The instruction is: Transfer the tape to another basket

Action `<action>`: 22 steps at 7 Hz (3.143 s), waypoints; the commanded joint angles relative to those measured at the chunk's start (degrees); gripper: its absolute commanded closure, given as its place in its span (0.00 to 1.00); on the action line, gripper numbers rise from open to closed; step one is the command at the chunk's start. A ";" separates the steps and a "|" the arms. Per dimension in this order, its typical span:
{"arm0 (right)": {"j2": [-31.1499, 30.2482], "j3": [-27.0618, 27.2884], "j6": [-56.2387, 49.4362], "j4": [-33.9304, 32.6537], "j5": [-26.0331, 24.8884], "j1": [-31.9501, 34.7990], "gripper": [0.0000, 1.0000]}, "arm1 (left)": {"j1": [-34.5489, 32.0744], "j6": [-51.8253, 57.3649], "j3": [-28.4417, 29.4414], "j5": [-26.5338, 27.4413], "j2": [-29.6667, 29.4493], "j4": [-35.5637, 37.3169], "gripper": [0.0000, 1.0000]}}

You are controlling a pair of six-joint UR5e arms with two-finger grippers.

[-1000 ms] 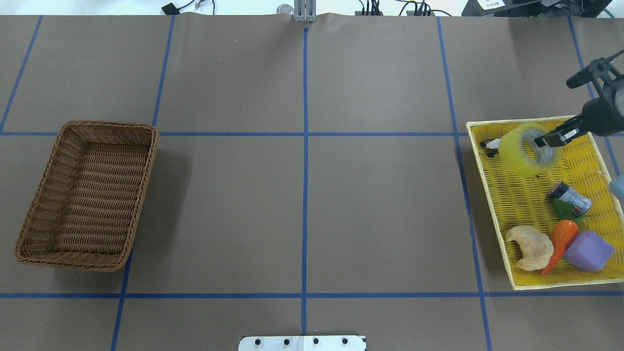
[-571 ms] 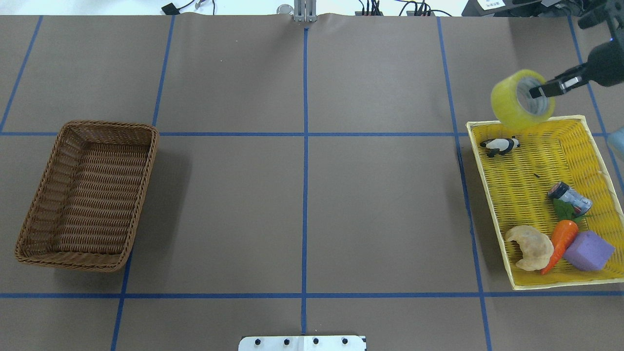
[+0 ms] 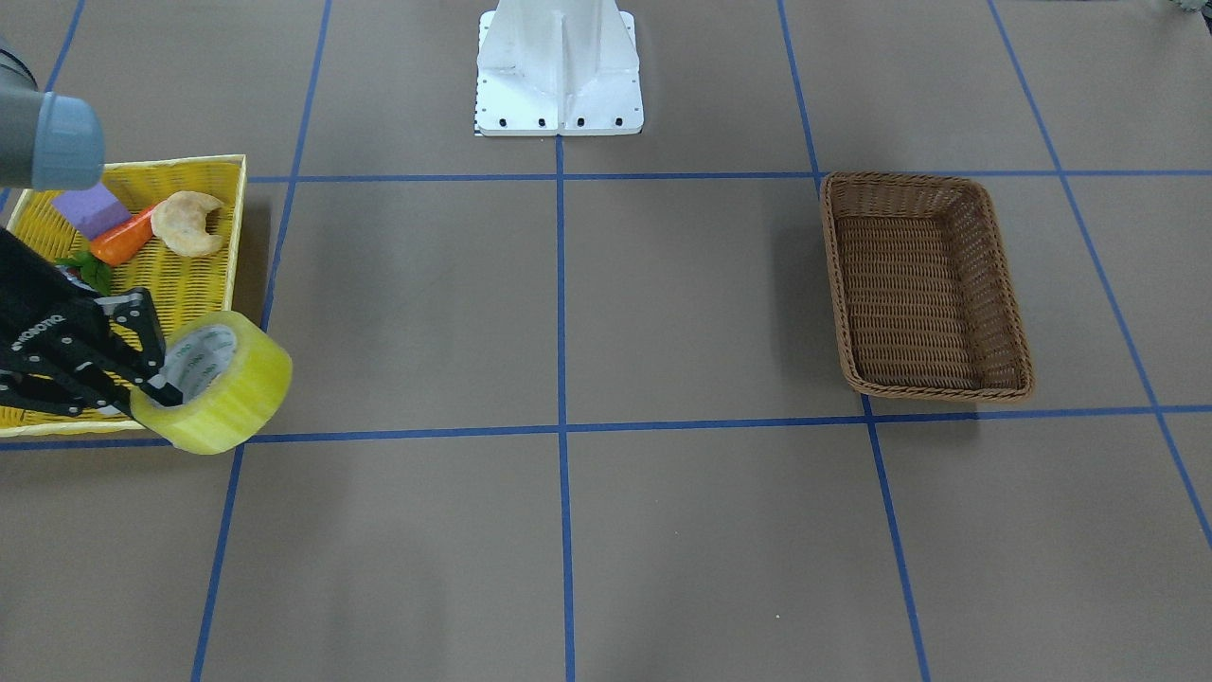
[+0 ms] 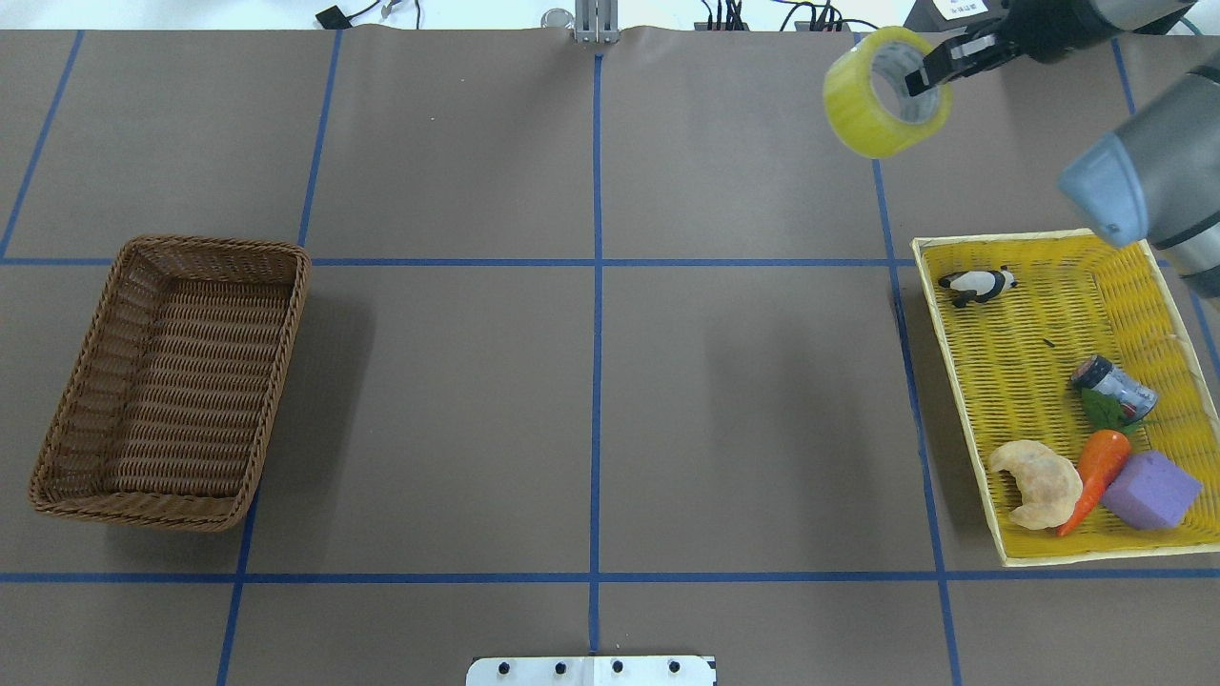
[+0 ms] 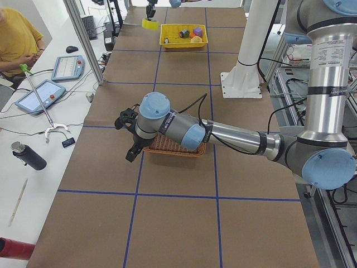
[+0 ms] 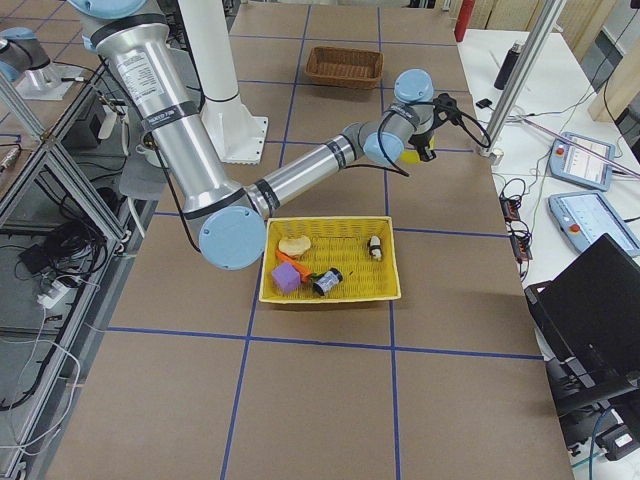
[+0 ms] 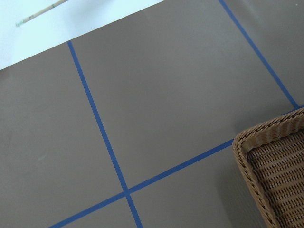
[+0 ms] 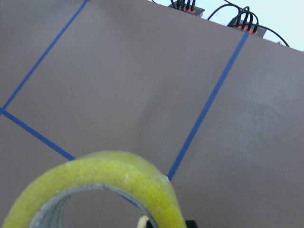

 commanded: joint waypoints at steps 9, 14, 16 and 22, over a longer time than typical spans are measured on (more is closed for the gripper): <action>12.35 -2.79 15.43 0.77 -21.04 -17.18 1.00 | 35.71 -69.54 -2.79 25.69 -21.84 -28.06 0.01; 14.64 -3.41 16.21 9.18 -29.29 -23.15 1.00 | 45.09 -69.12 6.05 25.75 -30.02 -43.77 0.01; 14.55 -3.06 16.92 12.19 -30.53 -25.18 1.00 | 45.00 -69.56 6.16 25.05 -30.47 -43.96 0.01; 13.06 -0.77 17.45 12.63 -30.54 -26.42 1.00 | 44.91 -69.91 6.16 24.87 -30.38 -43.88 0.02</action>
